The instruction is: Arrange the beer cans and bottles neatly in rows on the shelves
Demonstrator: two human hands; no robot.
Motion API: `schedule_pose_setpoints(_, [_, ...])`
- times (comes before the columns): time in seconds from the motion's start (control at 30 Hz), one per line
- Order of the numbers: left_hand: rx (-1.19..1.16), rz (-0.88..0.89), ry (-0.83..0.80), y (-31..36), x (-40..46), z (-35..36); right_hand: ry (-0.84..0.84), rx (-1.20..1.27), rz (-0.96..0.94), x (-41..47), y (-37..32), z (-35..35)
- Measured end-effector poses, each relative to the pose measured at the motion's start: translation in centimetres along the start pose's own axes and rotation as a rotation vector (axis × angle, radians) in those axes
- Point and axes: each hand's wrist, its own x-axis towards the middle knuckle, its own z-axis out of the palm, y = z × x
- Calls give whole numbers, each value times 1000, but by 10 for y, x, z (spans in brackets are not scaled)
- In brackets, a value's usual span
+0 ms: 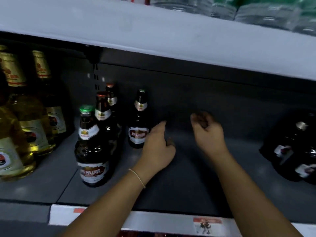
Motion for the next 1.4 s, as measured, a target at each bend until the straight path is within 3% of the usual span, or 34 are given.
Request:
schedule_pose_setpoints(0.4, [-15,224,-329,105,18,141,418,-73,-17,-3,46,-195])
schedule_pose_setpoints(0.7, [-71,288,-482,176,24,226,577,-301,-8,11,85,-288])
schedule_pose_setpoints(1.03, [-55,210,-528,185,19,263,269,-368,223,49,117,-327])
schedule_pose_setpoints(1.4, [-27,42,-596,161,9,253,288,-249,130,43,117,-306])
